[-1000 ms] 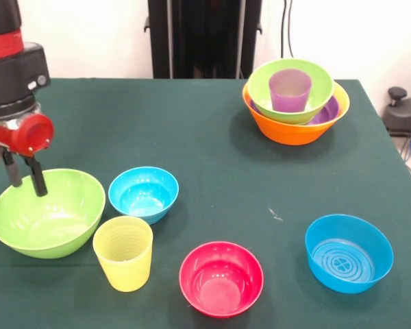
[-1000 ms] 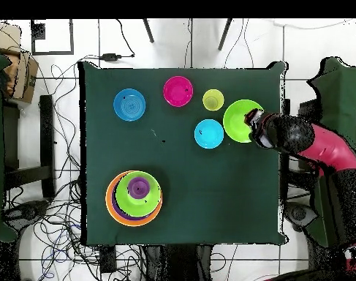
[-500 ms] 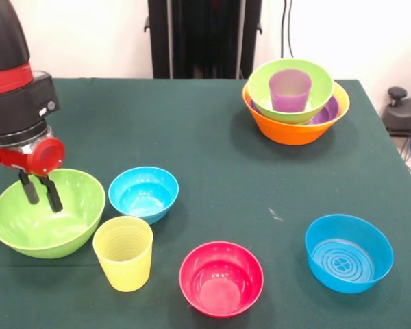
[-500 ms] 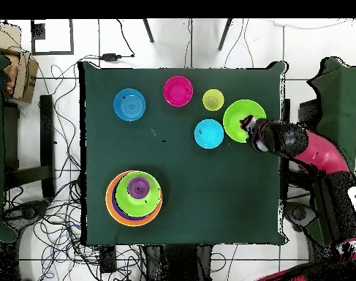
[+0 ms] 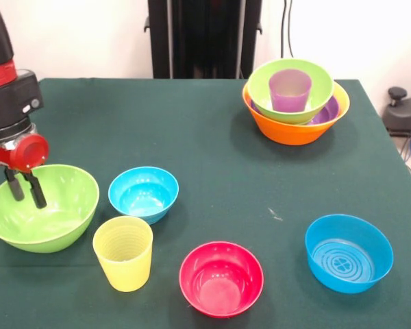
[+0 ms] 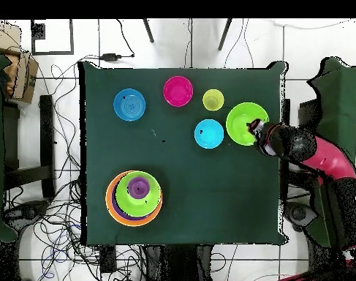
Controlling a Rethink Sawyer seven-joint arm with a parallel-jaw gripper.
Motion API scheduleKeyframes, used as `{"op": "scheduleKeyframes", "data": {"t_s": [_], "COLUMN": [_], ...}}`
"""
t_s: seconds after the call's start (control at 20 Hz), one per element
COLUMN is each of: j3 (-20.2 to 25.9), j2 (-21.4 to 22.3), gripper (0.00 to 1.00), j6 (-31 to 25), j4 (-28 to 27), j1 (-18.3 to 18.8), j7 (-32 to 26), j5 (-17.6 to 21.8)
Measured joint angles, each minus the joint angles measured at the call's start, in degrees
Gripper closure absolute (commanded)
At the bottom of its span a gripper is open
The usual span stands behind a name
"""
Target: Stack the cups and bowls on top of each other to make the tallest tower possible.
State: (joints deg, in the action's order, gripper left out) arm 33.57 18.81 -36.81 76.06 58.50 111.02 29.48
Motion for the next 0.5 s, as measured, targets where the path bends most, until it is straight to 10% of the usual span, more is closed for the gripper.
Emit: {"op": "scheduleKeyframes", "data": {"t_s": [0.5], "j3": [0.38], "j2": [3.93], "gripper": [0.00], "j6": [-0.01], "j4": [1.23], "j1": [-0.23], "j7": [0.00], "j5": [0.01]}}
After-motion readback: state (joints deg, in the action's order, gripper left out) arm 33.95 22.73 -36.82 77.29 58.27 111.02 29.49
